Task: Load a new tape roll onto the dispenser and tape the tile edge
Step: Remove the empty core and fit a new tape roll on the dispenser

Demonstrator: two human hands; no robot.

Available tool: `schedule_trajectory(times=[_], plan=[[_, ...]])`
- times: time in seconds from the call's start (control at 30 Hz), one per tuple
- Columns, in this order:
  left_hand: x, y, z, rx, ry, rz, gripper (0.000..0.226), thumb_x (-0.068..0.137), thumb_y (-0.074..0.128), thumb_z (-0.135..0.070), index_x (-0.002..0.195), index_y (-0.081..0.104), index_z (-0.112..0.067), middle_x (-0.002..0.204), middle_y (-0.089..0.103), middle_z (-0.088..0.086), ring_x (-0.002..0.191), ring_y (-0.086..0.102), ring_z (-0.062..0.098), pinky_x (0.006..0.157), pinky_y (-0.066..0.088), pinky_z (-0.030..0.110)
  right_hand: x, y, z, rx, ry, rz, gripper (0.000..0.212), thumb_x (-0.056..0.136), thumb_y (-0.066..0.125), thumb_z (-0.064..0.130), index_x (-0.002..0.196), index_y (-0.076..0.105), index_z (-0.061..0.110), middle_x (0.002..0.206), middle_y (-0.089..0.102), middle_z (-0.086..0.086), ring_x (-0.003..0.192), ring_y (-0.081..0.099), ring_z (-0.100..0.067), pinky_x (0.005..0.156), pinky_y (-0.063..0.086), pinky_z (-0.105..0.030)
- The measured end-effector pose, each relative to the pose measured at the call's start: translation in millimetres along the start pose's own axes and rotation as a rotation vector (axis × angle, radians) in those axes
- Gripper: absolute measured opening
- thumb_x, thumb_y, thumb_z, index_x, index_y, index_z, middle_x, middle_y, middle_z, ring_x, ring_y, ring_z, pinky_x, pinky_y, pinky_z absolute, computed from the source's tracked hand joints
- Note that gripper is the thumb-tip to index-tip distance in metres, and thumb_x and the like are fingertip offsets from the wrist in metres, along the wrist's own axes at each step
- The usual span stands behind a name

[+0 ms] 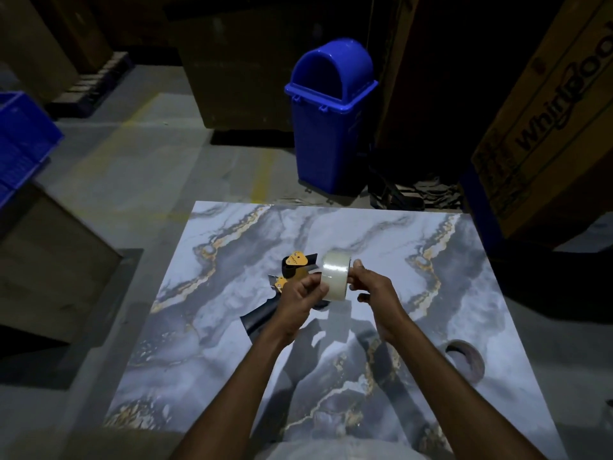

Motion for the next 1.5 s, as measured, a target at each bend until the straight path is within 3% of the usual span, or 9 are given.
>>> schedule_trajectory(times=[0.17, 0.3, 0.43, 0.57, 0.87, 1.1, 1.2, 1.37, 1.5], plan=[[-2, -6, 16, -0.141, -0.092, -0.012, 0.034, 0.099, 0.063, -0.033, 0.119, 0.072, -0.006, 0.114, 0.071, 0.02, 0.1, 0.059, 0.031, 0.089, 0.048, 0.051, -10, -8, 11, -0.296, -0.275, -0.162, 0.034, 0.084, 0.067, 0.057, 0.108, 0.064, 0.034, 0.112, 0.065, 0.015, 0.105, 0.058, -0.013, 0.081, 0.05, -0.03], [-7, -6, 28, -0.361, -0.219, 0.001, 0.028, 0.099, 0.058, -0.025, 0.114, 0.067, -0.003, 0.111, 0.068, 0.015, 0.101, 0.062, 0.027, 0.092, 0.05, 0.038, -7, 4, -2, -0.425, -0.264, 0.0, 0.092, 0.065, 0.082, 0.062, 0.139, 0.03, 0.044, 0.147, 0.031, 0.013, 0.126, 0.041, -0.011, 0.096, 0.045, -0.034], [-15, 2, 45, -0.73, -0.379, -0.033, 0.034, 0.094, 0.058, -0.016, 0.124, 0.066, 0.0, 0.12, 0.068, 0.02, 0.101, 0.069, 0.03, 0.078, 0.06, 0.039, -1, 25, -12, -0.489, -0.223, 0.157, 0.115, 0.057, 0.088, 0.061, 0.148, 0.018, 0.045, 0.152, 0.034, 0.01, 0.137, 0.039, -0.009, 0.109, 0.041, -0.039], [-17, 7, 61, -0.903, -0.465, -0.054, 0.045, 0.098, 0.052, -0.017, 0.136, 0.057, 0.006, 0.133, 0.063, 0.026, 0.12, 0.062, 0.038, 0.108, 0.048, 0.05, -4, 30, 1, -0.671, -0.295, 0.04, 0.11, 0.057, 0.087, 0.052, 0.148, 0.029, 0.029, 0.138, 0.042, 0.013, 0.134, 0.041, -0.012, 0.1, 0.039, -0.026], [-4, -9, 53, -0.48, -0.325, -0.112, 0.036, 0.108, 0.046, -0.03, 0.112, 0.075, -0.009, 0.104, 0.073, 0.011, 0.093, 0.07, 0.021, 0.078, 0.058, 0.031, -13, 35, 25, -0.978, -0.483, -0.118, 0.105, 0.05, 0.076, 0.055, 0.141, 0.038, 0.019, 0.135, 0.049, 0.002, 0.118, 0.047, -0.023, 0.09, 0.048, -0.037], [19, -28, 8, -0.051, -0.173, 0.054, 0.047, 0.093, 0.072, -0.035, 0.133, 0.066, -0.01, 0.127, 0.071, 0.01, 0.121, 0.066, 0.032, 0.104, 0.054, 0.046, -10, 49, 35, -1.225, -0.673, 0.186, 0.107, 0.044, 0.08, 0.043, 0.14, 0.035, 0.03, 0.141, 0.036, 0.003, 0.12, 0.044, -0.021, 0.079, 0.042, -0.026], [18, -15, -16, 0.018, -0.114, 0.222, 0.039, 0.089, 0.077, -0.021, 0.123, 0.071, -0.004, 0.119, 0.072, 0.016, 0.108, 0.072, 0.026, 0.092, 0.059, 0.036, -9, 57, 43, -1.267, -0.759, 0.31, 0.109, 0.045, 0.083, 0.032, 0.142, 0.033, 0.031, 0.138, 0.037, 0.003, 0.118, 0.043, -0.019, 0.078, 0.044, -0.023], [11, -25, -16, -0.044, -0.057, 0.165, 0.035, 0.09, 0.075, -0.012, 0.124, 0.07, -0.004, 0.12, 0.074, 0.017, 0.112, 0.07, 0.029, 0.094, 0.056, 0.04, -3, 41, 38, -1.038, -0.674, 0.25, 0.122, 0.055, 0.087, 0.036, 0.154, 0.016, 0.031, 0.158, 0.022, 0.005, 0.143, 0.028, -0.017, 0.107, 0.041, -0.034], [-1, -24, -9, -0.156, -0.054, 0.185, 0.05, 0.093, 0.072, -0.011, 0.14, 0.057, -0.004, 0.133, 0.067, 0.015, 0.123, 0.064, 0.031, 0.097, 0.054, 0.039, 6, 17, 9, -0.524, -0.29, 0.185, 0.1, 0.071, 0.086, 0.043, 0.15, 0.026, 0.035, 0.146, 0.042, 0.011, 0.13, 0.046, -0.009, 0.097, 0.047, -0.025]])
Point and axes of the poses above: each hand's wrist, its own x-axis towards the middle knuckle, its own y-axis out of the palm, z = x × y, the point moved 9 cm from there along x, towards the middle knuckle
